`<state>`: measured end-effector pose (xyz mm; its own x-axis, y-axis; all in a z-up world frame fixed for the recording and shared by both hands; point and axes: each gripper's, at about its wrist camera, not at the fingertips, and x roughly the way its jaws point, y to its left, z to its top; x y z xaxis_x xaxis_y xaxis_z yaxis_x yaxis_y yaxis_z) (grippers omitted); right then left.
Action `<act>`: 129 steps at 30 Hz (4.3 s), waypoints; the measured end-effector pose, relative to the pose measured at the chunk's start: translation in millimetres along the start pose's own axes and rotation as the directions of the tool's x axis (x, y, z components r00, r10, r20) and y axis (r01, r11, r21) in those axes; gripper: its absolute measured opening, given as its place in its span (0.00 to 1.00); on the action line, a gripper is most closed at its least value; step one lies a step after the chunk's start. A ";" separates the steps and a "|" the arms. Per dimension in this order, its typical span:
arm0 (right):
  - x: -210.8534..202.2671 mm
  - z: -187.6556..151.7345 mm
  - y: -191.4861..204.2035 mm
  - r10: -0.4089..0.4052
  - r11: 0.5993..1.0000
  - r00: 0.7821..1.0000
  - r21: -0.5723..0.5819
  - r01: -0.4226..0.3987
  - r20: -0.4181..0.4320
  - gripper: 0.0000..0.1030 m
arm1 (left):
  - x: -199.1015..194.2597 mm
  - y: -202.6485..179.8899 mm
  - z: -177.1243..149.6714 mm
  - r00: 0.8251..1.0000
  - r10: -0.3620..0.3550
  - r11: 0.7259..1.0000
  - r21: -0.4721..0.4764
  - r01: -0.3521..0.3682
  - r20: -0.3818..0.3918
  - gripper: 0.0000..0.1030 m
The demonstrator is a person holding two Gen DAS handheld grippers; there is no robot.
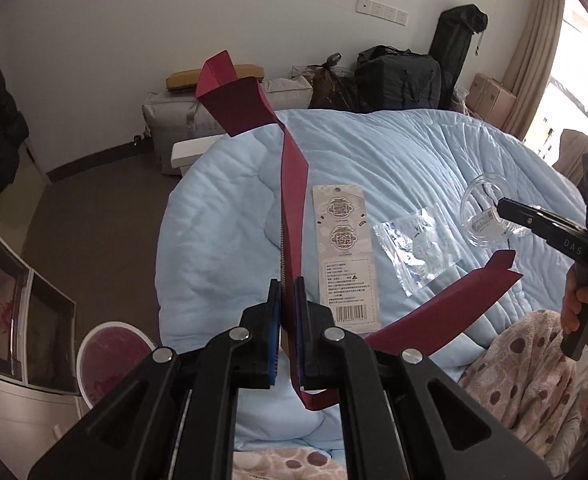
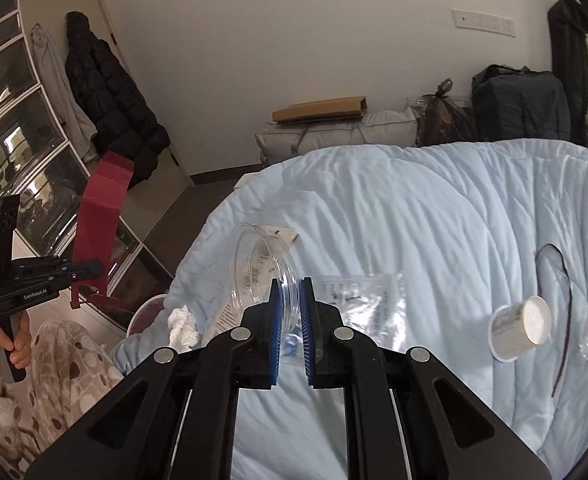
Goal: Collect trash
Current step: 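Carry the plastic lid and red ribbon with both tools over the trash bin, then open both tools to drop the lid and ribbon into the bin, then move both open tools back over the bed toward the remaining trash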
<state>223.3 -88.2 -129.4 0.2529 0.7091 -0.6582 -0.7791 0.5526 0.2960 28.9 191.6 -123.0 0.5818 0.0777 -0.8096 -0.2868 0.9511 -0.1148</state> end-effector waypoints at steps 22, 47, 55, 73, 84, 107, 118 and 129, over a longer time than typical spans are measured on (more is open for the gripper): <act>154.2 34.5 245.3 0.230 0.929 0.953 -0.246 -0.275 -0.196 0.08 | -35.6 247.7 -85.3 0.973 0.223 0.935 -0.272 -0.228 -0.051 0.06; 371.8 -35.5 418.2 0.157 0.683 0.769 -0.494 -0.538 -0.620 0.08 | 114.6 362.9 -216.1 0.912 0.160 0.887 -0.351 -0.301 -0.378 0.06; 417.3 -62.3 432.8 0.122 0.674 0.725 -0.480 -0.562 -0.678 0.08 | 143.6 369.3 -234.2 0.900 0.141 0.885 -0.355 -0.301 -0.413 0.06; 420.2 -85.0 435.7 -0.002 0.495 0.787 -0.685 -0.535 -0.616 0.61 | 179.5 359.9 -235.6 0.856 0.155 0.929 -0.223 -0.297 -0.493 0.94; 398.2 -65.6 421.8 -0.015 0.542 0.825 -0.698 -0.468 -0.564 0.65 | 167.3 359.1 -230.6 0.864 0.155 0.914 -0.262 -0.309 -0.480 0.94; 171.1 11.8 206.5 0.067 0.895 0.925 -0.387 -0.221 -0.374 0.85 | -8.8 224.5 -112.9 0.970 0.125 0.925 -0.330 -0.190 -0.208 0.95; 61.9 8.6 43.5 -0.094 0.965 0.959 -0.262 0.022 -0.266 0.89 | 4.1 92.0 -50.3 0.975 0.115 0.990 -0.061 -0.129 -0.190 0.95; -43.5 -14.2 -133.4 -0.243 0.967 0.953 0.038 0.254 -0.181 0.93 | 55.9 -85.7 -14.5 0.976 0.031 0.975 0.223 0.018 -0.214 0.95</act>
<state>308.2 -199.0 -150.0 0.3266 0.4623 -0.8244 -0.6672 0.7305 0.1453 75.0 110.0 -166.8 0.3961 0.0413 -0.9173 -0.0994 0.9950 0.0018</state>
